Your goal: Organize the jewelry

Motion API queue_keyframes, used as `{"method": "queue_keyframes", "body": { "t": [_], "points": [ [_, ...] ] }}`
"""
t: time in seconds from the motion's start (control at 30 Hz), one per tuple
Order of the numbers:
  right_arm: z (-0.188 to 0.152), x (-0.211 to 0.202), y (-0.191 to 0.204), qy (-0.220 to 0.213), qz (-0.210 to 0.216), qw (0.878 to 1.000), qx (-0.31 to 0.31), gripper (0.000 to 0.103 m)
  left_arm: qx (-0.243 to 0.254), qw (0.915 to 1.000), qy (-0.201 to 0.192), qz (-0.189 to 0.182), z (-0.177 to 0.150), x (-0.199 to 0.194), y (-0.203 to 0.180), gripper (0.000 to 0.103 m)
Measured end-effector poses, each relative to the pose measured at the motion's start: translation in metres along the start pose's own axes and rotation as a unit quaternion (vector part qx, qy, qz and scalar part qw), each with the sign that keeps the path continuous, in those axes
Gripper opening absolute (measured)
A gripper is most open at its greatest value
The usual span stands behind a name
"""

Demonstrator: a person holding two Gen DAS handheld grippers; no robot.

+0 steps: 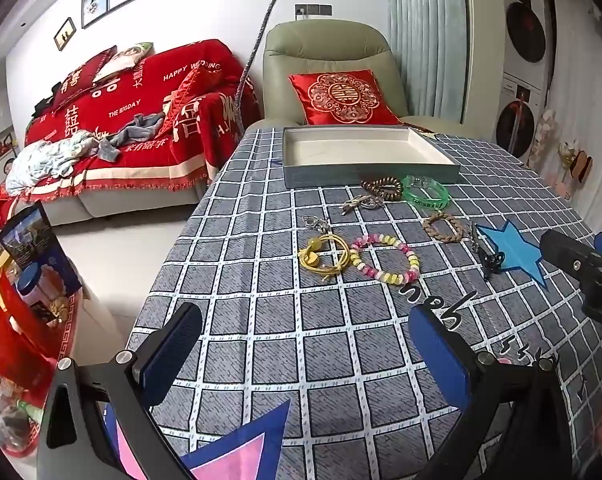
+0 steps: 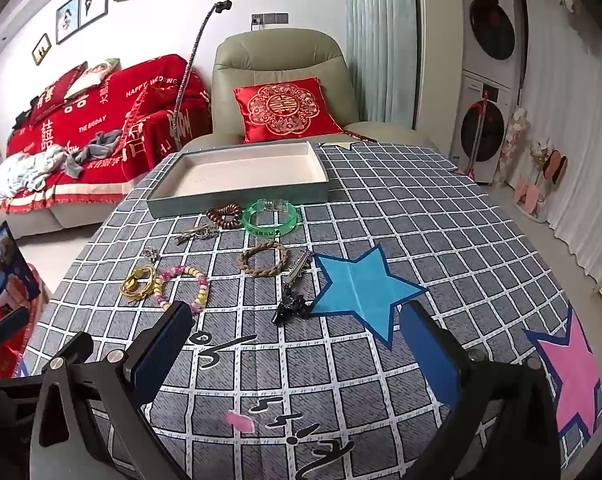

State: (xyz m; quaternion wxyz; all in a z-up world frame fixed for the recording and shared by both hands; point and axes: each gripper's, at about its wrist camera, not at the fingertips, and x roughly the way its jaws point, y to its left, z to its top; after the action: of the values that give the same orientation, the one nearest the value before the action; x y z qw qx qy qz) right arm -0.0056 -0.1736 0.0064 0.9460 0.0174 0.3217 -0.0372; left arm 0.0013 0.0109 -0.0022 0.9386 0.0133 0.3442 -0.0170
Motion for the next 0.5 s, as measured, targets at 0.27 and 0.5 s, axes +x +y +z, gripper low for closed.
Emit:
{"method": "queue_keyframes", "body": {
  "t": [0.27,0.5],
  "points": [
    [-0.0003,0.0045,-0.0001,0.001,0.001,1.000,0.000,0.103,0.003,1.0000,0.002,0.001,-0.0004,0.0011,-0.0039,0.103],
    [0.0000,0.0051,0.0008,0.001,0.004,1.000,0.001,0.103,0.002,1.0000,0.004,0.003,-0.0002,0.0035,-0.0057,0.103]
  ]
}}
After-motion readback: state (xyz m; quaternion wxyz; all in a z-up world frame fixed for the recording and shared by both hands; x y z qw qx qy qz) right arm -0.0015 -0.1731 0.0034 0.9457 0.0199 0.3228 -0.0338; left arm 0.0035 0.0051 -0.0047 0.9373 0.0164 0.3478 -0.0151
